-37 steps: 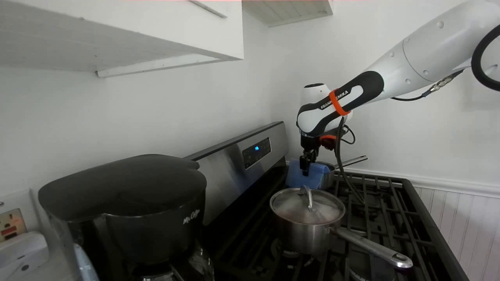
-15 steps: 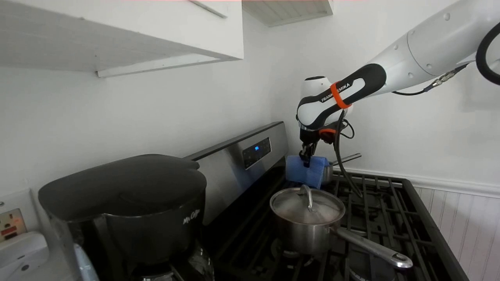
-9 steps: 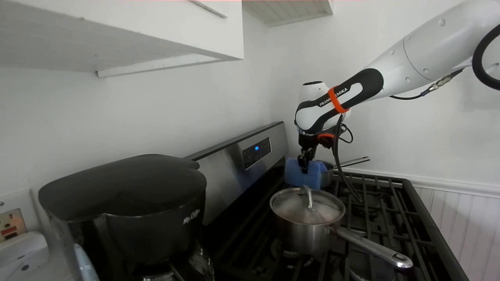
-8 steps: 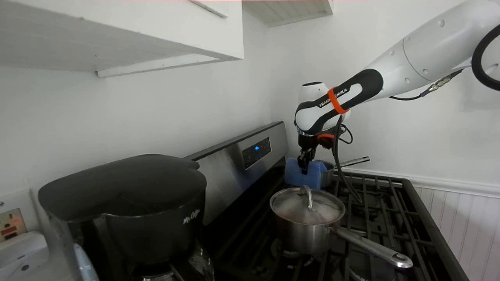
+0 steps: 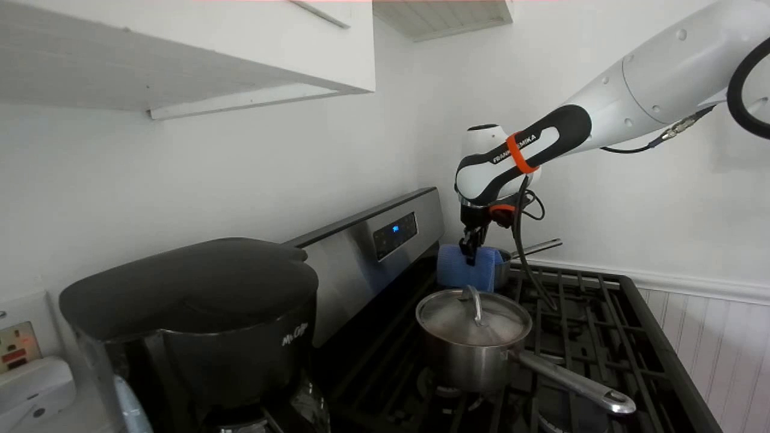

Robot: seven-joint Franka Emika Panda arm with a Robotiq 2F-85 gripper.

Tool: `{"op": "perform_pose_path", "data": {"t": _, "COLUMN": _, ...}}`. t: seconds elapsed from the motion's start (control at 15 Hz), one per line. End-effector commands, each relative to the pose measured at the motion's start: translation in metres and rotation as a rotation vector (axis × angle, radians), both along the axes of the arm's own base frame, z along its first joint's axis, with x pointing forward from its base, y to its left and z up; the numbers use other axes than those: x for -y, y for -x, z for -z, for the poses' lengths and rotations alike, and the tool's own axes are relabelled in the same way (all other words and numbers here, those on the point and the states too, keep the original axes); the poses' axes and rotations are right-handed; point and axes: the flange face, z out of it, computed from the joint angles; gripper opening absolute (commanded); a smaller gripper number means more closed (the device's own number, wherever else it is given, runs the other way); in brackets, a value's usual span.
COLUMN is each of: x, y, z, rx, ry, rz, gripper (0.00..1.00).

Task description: Use the blue paper towel to move the right pot backwards

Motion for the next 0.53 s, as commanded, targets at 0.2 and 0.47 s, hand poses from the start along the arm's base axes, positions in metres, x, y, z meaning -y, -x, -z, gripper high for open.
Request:
{"op": "perform_pose_path", "data": {"t": 0.2, "x": -0.002, "y": 0.0, "z": -0.02, "rx": 0.027, "ry": -0.014, "rz": 0.016, "gripper": 0.68}}
{"op": "perform_pose_path", "data": {"t": 0.47, "x": -0.002, "y": 0.001, "z": -0.03, "rx": 0.036, "ry": -0.004, "rz": 0.011, "gripper": 0.29}}
